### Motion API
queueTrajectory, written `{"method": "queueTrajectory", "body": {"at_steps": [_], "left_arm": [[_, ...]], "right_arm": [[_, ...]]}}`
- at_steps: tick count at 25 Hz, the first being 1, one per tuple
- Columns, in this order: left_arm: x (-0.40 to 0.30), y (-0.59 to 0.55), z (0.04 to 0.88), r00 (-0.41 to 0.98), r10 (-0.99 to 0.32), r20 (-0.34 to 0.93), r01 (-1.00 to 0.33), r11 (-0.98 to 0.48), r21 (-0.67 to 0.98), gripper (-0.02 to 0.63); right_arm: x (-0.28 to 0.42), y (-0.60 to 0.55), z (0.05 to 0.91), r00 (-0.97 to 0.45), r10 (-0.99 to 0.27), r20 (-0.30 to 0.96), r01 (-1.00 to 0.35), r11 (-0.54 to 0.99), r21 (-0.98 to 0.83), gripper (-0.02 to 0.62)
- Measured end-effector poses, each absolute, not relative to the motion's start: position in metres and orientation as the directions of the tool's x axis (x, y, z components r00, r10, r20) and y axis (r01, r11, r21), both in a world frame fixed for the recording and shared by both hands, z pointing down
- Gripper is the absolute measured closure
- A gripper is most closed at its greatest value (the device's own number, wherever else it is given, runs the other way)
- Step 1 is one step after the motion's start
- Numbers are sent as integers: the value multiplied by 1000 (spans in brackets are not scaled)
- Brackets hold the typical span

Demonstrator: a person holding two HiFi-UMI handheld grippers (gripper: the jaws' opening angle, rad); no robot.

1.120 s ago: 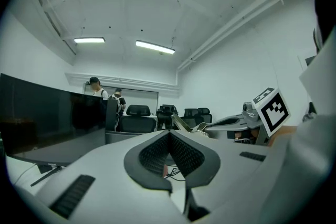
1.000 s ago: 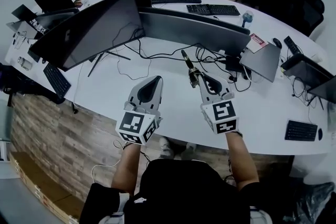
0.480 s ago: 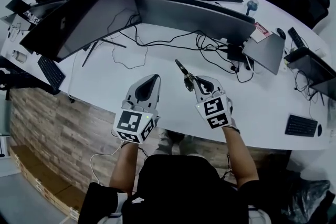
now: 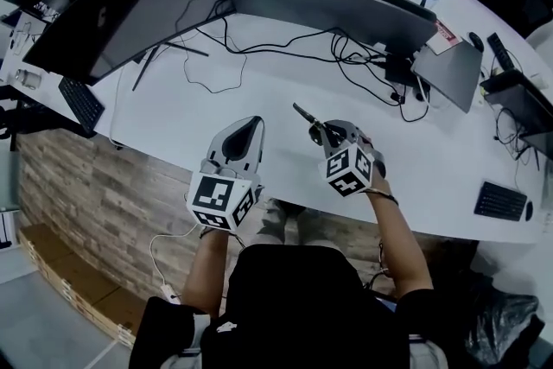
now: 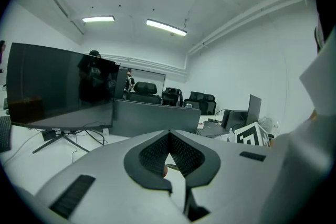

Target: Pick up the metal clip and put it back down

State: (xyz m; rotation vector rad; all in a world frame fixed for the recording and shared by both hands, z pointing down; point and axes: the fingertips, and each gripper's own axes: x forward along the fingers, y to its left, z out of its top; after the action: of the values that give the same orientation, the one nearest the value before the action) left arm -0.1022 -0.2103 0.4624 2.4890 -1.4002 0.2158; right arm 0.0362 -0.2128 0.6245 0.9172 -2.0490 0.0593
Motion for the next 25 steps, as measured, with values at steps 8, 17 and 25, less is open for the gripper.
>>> {"method": "queueTrajectory", "body": {"at_steps": [8,17,25], "left_arm": [[-109,-213,483,507,-807,302,-862,-474,180,592],[-107,-218,506,503,-794,341,-864,-465,190,594],[-109,-221,515,493,-794,356,-870,-453,195,594]], "right_arm": [[44,-223,680,-255,-554,793,-542,761,357,569],[48,-229,717,-196,-532,824,-439,799,411,569],[47,-226,731,-174,-535,826,-367,814,450,569]]}}
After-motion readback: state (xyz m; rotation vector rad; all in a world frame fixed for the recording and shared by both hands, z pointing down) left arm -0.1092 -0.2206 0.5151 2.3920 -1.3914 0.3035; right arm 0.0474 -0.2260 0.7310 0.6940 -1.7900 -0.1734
